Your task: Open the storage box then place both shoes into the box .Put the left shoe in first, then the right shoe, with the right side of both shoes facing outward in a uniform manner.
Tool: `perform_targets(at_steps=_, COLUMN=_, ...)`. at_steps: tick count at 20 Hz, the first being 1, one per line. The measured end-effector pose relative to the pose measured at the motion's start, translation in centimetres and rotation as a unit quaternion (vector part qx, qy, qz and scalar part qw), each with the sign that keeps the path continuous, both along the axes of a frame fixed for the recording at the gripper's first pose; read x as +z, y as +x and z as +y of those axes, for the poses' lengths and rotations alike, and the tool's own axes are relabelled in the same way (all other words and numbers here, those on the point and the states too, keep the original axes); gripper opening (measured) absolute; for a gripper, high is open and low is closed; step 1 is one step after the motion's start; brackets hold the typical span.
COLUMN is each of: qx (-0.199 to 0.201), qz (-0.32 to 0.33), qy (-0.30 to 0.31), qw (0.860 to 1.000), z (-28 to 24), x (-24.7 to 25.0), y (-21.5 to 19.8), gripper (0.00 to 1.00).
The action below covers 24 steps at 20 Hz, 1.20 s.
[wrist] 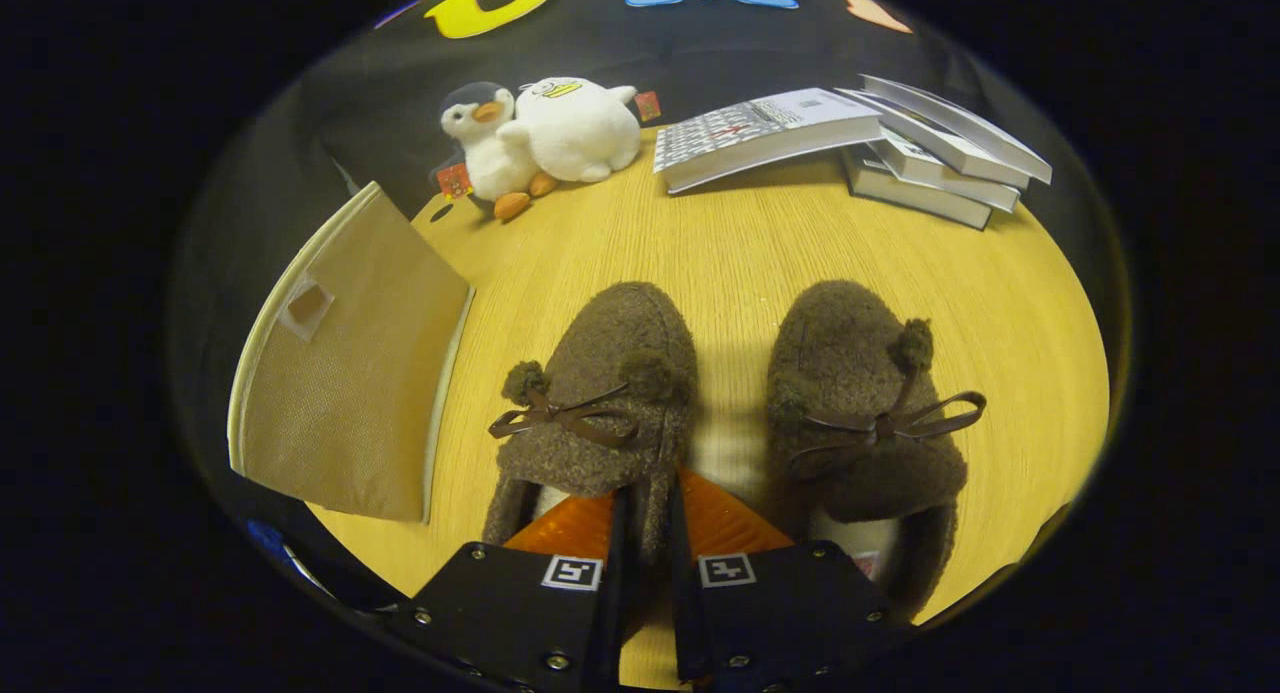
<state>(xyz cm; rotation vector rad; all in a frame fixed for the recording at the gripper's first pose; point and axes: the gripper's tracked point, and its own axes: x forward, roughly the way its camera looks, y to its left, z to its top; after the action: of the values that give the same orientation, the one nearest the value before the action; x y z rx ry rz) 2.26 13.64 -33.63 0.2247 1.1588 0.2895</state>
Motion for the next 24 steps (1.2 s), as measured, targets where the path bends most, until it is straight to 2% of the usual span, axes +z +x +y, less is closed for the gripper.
perform_targets(at_steps=2, qx=0.007, qz=0.007, qy=0.007, qw=1.000, z=-0.2, x=0.2, y=-0.1, gripper=0.21)
perform_targets(at_steps=3, qx=-0.025, qz=0.002, qy=0.007, qw=1.000, z=-0.4, x=0.6, y=-0.2, gripper=0.21)
perform_targets(at_steps=4, qx=-0.032, qz=0.014, qy=0.010, qw=0.999, z=-0.2, x=-0.1, y=-0.1, gripper=0.01)
perform_targets(at_steps=12, qx=-0.061, qz=0.015, qy=0.059, qw=0.996, z=1.2, x=2.7, y=1.2, gripper=0.00)
perform_targets(at_steps=24, qx=-0.076, qz=-0.050, qy=0.131, qw=0.987, z=5.9, x=13.4, y=4.6, gripper=0.00)
